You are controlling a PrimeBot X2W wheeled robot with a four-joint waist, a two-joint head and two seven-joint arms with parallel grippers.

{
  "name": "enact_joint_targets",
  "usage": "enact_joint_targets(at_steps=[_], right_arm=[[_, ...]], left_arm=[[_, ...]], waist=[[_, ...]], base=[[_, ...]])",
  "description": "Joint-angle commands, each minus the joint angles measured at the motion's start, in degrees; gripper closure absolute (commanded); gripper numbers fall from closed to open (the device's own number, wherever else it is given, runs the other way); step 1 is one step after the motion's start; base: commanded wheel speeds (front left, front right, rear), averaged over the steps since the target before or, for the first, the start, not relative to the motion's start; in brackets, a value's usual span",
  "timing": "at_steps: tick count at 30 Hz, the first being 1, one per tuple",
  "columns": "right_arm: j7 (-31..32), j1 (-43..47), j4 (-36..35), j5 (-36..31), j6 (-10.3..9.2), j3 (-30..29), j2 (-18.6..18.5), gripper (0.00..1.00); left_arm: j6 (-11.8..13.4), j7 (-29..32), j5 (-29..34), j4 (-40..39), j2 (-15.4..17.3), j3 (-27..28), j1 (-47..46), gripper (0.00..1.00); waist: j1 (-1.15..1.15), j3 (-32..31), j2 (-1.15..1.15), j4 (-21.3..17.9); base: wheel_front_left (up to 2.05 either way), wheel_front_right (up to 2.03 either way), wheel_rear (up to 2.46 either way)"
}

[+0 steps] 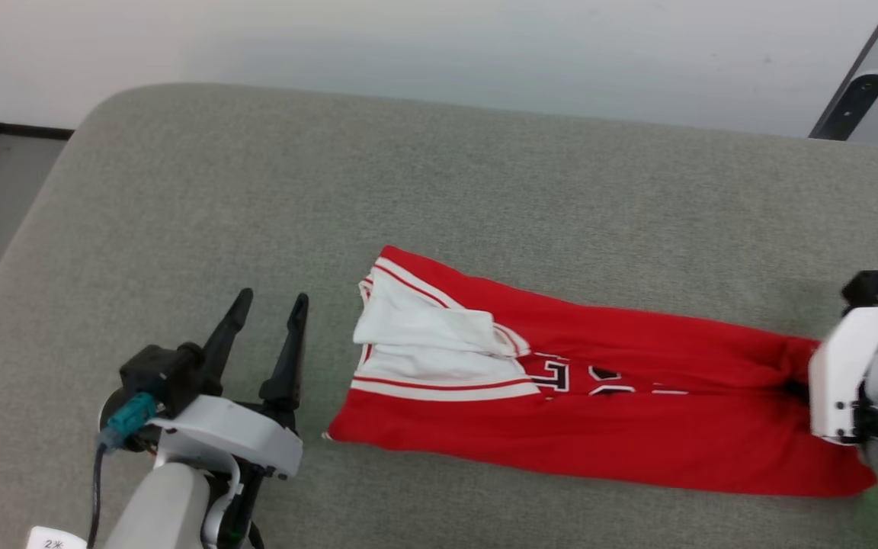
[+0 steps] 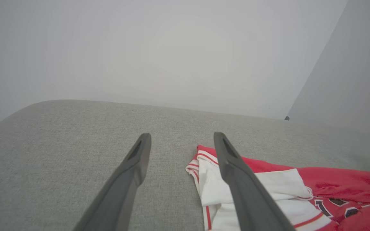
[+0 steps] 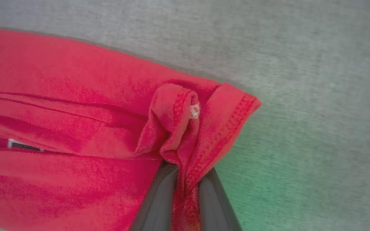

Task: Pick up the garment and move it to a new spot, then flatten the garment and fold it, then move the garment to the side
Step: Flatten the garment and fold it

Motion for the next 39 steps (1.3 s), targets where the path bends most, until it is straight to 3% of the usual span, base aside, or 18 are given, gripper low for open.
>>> enact_joint_targets(at_steps=[1,11,18,23,28,36,39], right_arm=[[-0.1,1.3,1.7,-0.5,-0.56,0.0,-2.2,1.00],[-2.1,-1.3,2.8,0.5,-0.41,-1.2,-8.3,1.00],[1.9,-2.2,-0.6,5.5,-0.35,-2.9,-6.5,1.00],[5.4,-0.8,-7.6,7.3,-0.34,-4.2,-2.9,1.00],[8.9,0.3,-14.3,5.7,-0.34,-7.4,3.2,1.00],[13.3,1.4,-22.1,-2.7,-0.34,-13.0,16.6,1.00],[14.6,1.7,-24.0,-6.3,-0.34,-14.0,19.9,1.00]], left_arm=[[-0.1,-0.1,-0.2,0.1,0.1,0.2,0.4,0.00],[-0.1,0.0,-0.4,0.0,1.1,1.5,1.0,0.00],[-0.1,-0.1,-0.6,0.1,1.4,3.3,2.9,0.00],[0.0,-0.1,-1.3,0.4,1.7,4.4,5.1,0.00],[0.1,0.1,-2.0,0.5,1.6,4.7,6.1,0.00],[0.3,0.7,-2.6,0.8,0.6,3.4,4.7,0.00],[0.2,1.1,-2.8,1.0,0.1,2.4,3.6,0.00]], waist=[[0.00,-0.2,0.00,-0.4],[0.00,-1.3,0.00,-2.7],[0.00,-3.6,0.00,-4.9],[0.00,-5.7,0.00,-6.2],[0.00,-7.2,0.00,-6.6],[0.00,-7.6,0.00,-4.8],[0.00,-7.1,0.00,-3.2]], base=[[0.00,0.00,0.00],[0.00,0.00,0.00],[0.00,0.00,0.00],[0.00,0.00,0.00],[0.00,0.00,0.00],[0.00,0.00,0.00],[0.00,0.00,0.00]])
